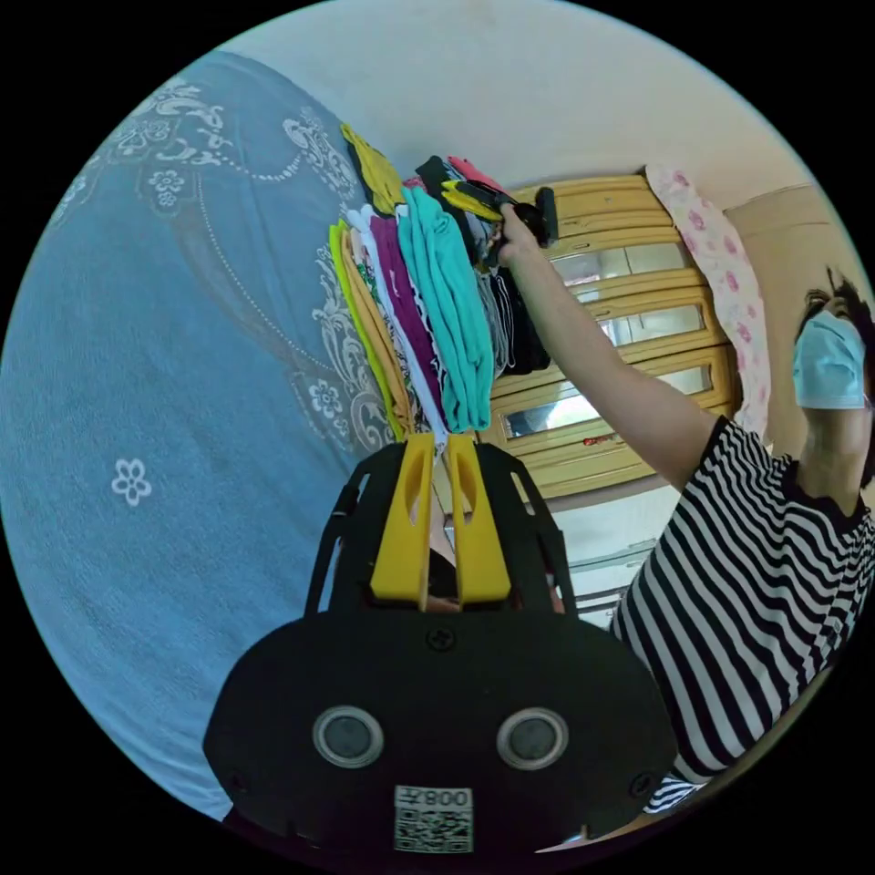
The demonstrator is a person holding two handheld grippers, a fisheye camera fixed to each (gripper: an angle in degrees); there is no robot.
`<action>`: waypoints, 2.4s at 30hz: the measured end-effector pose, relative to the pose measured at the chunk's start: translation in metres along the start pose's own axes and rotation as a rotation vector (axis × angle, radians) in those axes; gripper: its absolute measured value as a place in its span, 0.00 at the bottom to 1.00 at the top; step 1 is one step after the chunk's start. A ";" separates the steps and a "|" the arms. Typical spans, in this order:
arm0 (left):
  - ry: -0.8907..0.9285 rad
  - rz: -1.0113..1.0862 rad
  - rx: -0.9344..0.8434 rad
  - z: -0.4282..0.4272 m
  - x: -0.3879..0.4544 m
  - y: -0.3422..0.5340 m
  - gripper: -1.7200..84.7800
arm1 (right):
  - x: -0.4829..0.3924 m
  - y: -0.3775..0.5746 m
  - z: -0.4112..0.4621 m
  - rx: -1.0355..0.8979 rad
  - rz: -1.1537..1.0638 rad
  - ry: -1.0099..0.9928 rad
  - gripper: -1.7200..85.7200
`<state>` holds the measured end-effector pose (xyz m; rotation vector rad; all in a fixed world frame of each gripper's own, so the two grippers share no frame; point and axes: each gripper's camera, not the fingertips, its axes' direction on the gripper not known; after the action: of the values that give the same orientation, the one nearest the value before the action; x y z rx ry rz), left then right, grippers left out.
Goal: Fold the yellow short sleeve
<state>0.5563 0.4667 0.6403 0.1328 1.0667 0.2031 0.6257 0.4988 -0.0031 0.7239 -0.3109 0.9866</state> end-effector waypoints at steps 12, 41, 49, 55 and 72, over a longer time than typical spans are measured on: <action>0.076 -0.061 0.031 -0.093 0.045 -0.018 0.04 | -0.024 -0.089 0.119 -0.084 0.103 0.146 0.06; -0.456 0.241 0.574 -0.466 0.526 0.004 0.17 | -0.479 -0.005 -0.332 0.342 -0.728 -0.836 0.03; -0.534 0.226 0.613 -0.528 0.645 0.102 0.19 | -0.605 0.039 -0.379 0.283 -0.861 -0.904 0.03; -0.458 0.084 0.702 -0.558 0.694 0.206 0.15 | -0.682 0.056 -0.362 0.178 -0.896 -1.015 0.03; -0.820 0.255 0.550 -0.480 0.887 0.098 0.18 | -0.802 0.086 -0.407 0.110 -1.032 -0.977 0.03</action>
<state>0.5389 0.7700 -0.3269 0.7816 0.2581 0.0618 0.0952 0.2874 -0.7028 1.2519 -0.6305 -0.3883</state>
